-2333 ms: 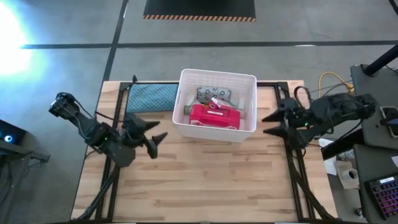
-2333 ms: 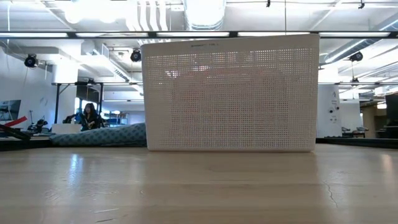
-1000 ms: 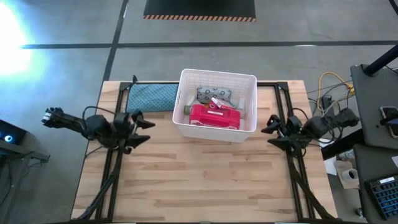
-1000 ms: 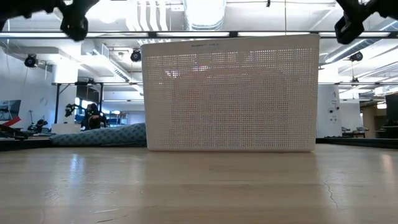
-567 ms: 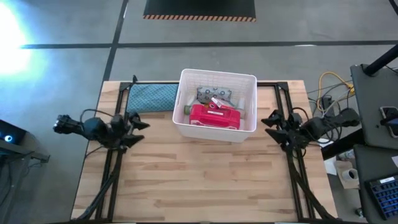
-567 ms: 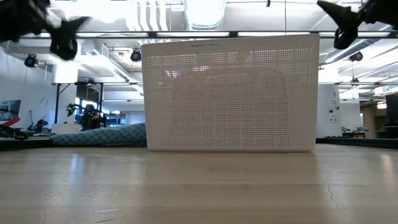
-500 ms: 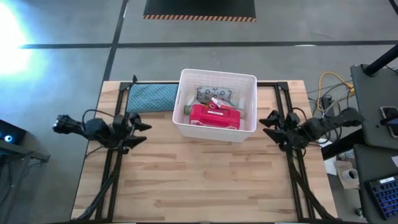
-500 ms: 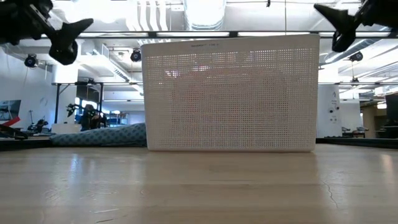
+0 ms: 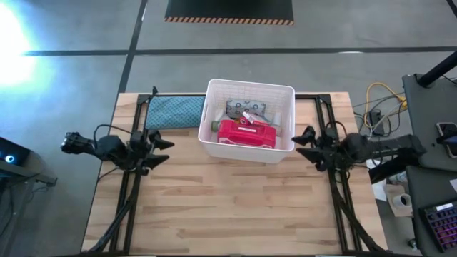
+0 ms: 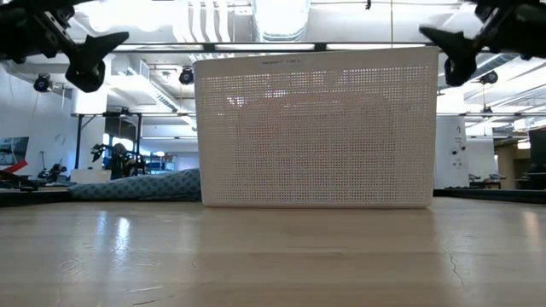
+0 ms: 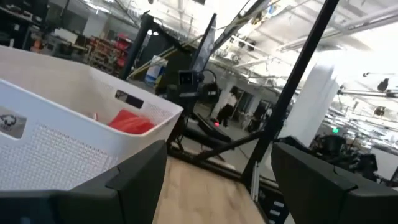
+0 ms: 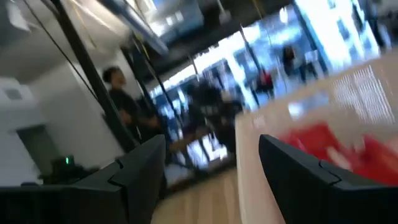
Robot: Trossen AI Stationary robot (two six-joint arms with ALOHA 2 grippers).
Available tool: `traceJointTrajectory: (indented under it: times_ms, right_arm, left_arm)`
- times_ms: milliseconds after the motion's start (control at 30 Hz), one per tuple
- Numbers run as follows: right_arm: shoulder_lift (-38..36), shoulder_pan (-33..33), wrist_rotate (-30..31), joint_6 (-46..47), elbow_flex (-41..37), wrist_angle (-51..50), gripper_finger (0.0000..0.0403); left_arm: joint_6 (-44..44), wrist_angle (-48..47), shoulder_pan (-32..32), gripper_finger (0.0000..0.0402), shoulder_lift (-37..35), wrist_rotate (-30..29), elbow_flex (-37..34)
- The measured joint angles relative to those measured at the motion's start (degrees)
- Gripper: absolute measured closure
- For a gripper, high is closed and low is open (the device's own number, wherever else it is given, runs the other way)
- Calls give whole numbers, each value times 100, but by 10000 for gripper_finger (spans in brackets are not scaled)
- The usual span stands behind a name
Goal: Pick & place medical supplies in basket/bin
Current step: Return to Home position
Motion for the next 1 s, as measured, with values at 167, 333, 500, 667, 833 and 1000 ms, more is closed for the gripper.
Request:
traceJointTrajectory:
  times_ms: [167, 333, 500, 667, 833, 1000]
  right_arm:
    - [-741, -143, -75, -97, 470, -1424, 154]
    - [-1279, -142, -285, -233, 624, -2226, 156]
    - [-1131, -137, -530, -73, 424, -2236, 154]
    - [-1280, -153, -439, -189, 297, -2247, 156]
    - [-1276, -165, -399, -760, 296, -2373, 161]
    - [-1236, -167, -381, -792, 312, -3034, 158]
  left_arm:
    - [-55, -4, 0, 133, 27, 0, 0]
    - [-26, -151, 2, 133, 44, -42, -5]
    - [-41, -210, 2, 133, 82, -53, -55]
    - [-42, -232, 2, 133, 84, -61, -195]
    - [-42, -235, 2, 133, 88, -59, -446]
    - [-46, -346, 2, 133, 177, -30, -546]
